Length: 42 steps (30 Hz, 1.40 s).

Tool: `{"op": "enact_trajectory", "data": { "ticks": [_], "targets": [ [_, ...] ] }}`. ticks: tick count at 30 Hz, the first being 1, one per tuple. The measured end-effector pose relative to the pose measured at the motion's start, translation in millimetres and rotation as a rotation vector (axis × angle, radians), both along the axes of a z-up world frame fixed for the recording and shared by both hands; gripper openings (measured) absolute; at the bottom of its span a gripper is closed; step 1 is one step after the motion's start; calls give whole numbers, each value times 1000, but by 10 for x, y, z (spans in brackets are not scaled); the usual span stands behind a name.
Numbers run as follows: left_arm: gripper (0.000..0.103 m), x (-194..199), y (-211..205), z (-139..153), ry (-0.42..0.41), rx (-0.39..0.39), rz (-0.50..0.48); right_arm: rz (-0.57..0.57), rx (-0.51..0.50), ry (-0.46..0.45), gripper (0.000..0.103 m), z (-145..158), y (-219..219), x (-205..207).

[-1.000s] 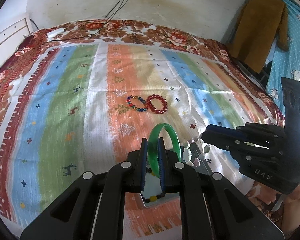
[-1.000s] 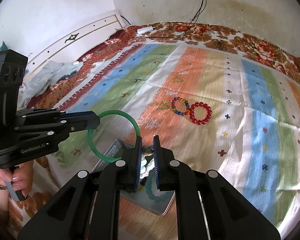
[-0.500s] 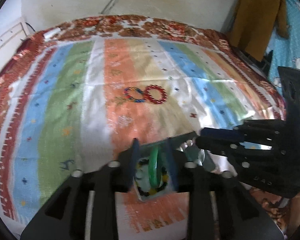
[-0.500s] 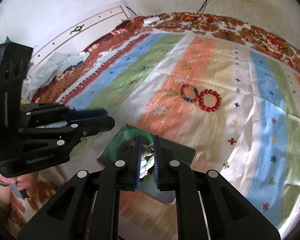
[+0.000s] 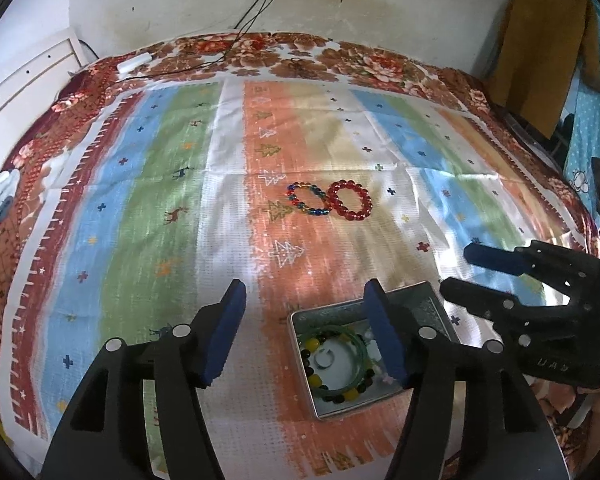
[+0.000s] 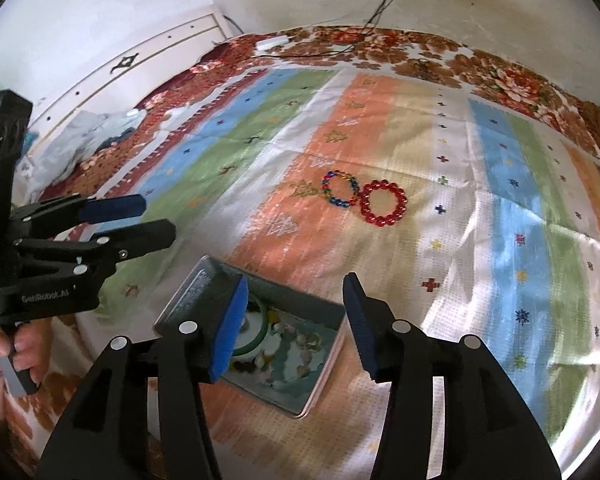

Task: Organize jewelry
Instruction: 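Move both tools toward the multicolour and red bead bracelets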

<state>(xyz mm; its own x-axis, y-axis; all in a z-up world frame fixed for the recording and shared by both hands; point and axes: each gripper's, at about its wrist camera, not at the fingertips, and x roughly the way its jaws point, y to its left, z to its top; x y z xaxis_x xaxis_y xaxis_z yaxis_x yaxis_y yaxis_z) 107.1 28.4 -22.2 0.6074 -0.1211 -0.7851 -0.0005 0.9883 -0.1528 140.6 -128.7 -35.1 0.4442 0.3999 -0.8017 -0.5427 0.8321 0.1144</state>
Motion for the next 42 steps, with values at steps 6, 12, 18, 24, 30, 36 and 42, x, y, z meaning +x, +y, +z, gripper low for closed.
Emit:
{"op": "enact_trajectory", "data": {
  "ticks": [6,12,18,24,30,36,42],
  "targets": [
    [65,126,42,-2,8,7,21,-62,15,-2,56,-6,-80,143],
    [67,293,30,-7,13,85,26,-74,-2,-22,56,-3,-57,209],
    [67,470,106,-60,43,51,32,-98,33,14,56,-7,-98,404],
    [67,694,79,-64,37,42,30,-146,15,-5,56,-11,-148,604],
    [67,935,-14,-91,35,62,14,-173,-3,-27,56,-20,-139,802],
    [67,1116,-31,-140,43,37,10,-197,-6,-29,56,-49,-164,934],
    [67,1262,-39,-195,62,3,5,-207,-3,6,56,-125,-167,1063]
  ]
}}
